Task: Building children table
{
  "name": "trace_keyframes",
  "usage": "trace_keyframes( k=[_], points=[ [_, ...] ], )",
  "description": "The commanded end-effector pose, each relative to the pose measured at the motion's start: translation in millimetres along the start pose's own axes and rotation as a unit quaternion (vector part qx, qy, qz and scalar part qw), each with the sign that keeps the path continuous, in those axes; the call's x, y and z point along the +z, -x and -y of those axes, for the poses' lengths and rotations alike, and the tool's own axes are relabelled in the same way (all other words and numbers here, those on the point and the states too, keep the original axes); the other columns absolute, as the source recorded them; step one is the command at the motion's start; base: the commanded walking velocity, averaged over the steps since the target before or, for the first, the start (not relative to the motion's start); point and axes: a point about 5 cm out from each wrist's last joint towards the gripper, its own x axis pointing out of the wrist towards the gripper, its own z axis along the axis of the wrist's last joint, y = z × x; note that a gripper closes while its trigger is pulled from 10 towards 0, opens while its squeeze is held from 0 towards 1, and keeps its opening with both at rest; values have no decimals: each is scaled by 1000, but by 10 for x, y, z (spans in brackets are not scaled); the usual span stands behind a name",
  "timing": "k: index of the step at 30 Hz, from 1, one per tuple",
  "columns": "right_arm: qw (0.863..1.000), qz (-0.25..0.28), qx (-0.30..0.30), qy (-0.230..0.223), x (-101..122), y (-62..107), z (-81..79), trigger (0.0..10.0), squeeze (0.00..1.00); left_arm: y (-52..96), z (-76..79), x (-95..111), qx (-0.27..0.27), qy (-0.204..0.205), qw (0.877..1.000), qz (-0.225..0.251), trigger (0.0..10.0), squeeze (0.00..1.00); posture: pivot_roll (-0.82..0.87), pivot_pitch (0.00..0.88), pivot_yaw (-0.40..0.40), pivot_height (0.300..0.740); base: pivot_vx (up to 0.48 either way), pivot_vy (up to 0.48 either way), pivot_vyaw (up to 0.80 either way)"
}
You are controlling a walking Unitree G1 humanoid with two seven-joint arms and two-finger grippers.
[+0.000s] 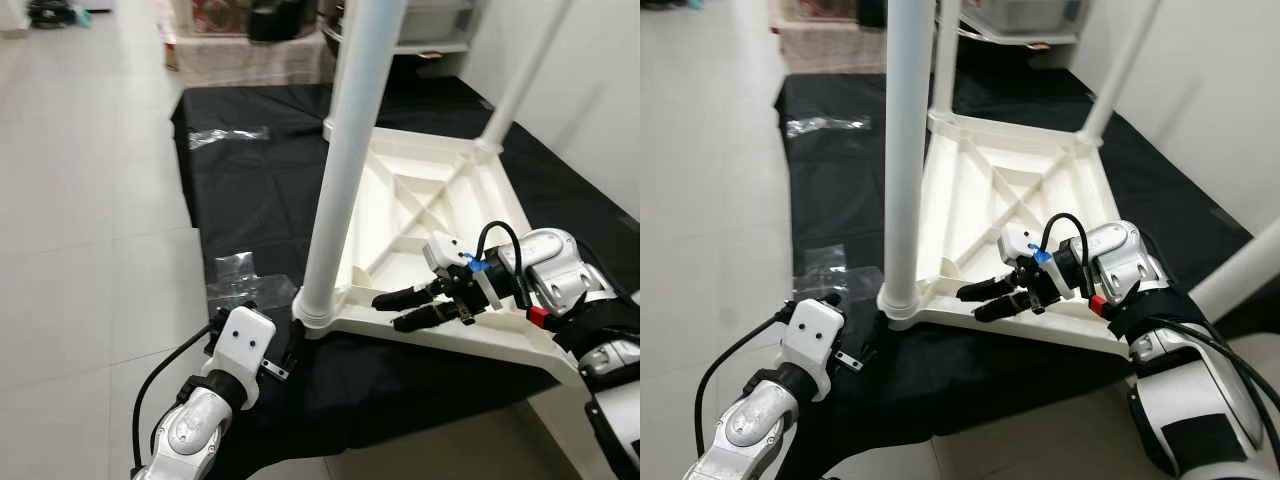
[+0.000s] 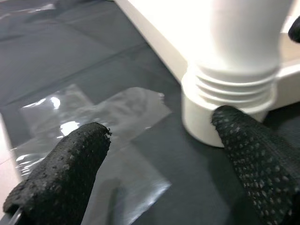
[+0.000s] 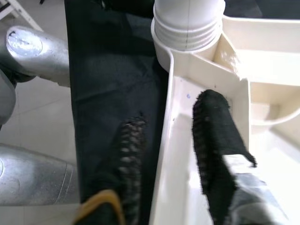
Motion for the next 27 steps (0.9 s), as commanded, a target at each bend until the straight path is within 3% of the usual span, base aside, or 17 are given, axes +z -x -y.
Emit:
trace_keyframes(
  k=[1, 2, 3, 5, 7, 8, 10, 15, 18, 22, 27],
  points=[
    [1000, 9, -1, -2, -13, 65, -13, 10000, 1000, -1, 17, -25, -4, 2, 1000, -2, 10000, 0, 19, 109, -83, 740, 0, 0, 0],
    [1000, 8, -6, -2, -6, 89, -2, 10000, 937, -3, 15, -28, -4, 0, 1000, -4, 10000, 0, 19, 107, -83, 740, 0, 0, 0],
    [1000, 9, -8, -5, 3, 104, -1, 10000, 0, -6, 13, -32, -4, -3, 1000, -6, 10000, 0, 19, 104, -85, 740, 0, 0, 0],
    [999, 25, -15, -14, 41, 126, 17, 10000, 0, -10, 12, -40, -4, -1, 1000, -7, 10000, 0, 22, 92, -85, 740, 0, 0, 0],
    [995, 80, -31, -40, 151, 181, 57, 10000, 0, -15, 14, -56, -4, -1, 1000, -8, 10000, 0, 21, 86, -82, 740, 0, 0, 0],
    [995, 80, -31, -40, 151, 181, 57, 10000, 0, -15, 14, -56, -4, -1, 1000, -8, 10000, 0, 21, 86, -82, 740, 0, 0, 0],
    [988, 131, -69, -44, 210, 236, 62, 10000, 0, -17, 28, -57, -9, 1, 1000, -7, 10000, 0, 24, 79, -75, 740, 0, 0, 0],
    [977, 163, -130, -51, 144, 258, 14, 10000, 0, 1, 44, -67, -11, -2, 1000, -8, 10000, 0, 33, 74, -73, 740, 0, 0, 0],
    [974, 170, -135, -63, 88, 232, -50, 10000, 0, 15, 40, -77, -12, 0, 1000, -10, 10000, 0, 31, 74, -67, 740, 0, 0, 0],
    [967, 178, -158, -94, -11, 100, -138, 10000, 0, 22, 47, -95, -15, 1, 1000, -12, 10000, 0, 33, 62, -57, 740, 0, 0, -781],
    [957, 190, -192, -108, -31, 33, -132, 10000, 0, 14, 69, -89, -20, 4, 1000, -11, 10000, 0, 34, 55, -55, 740, 0, 0, -790]
  ],
)
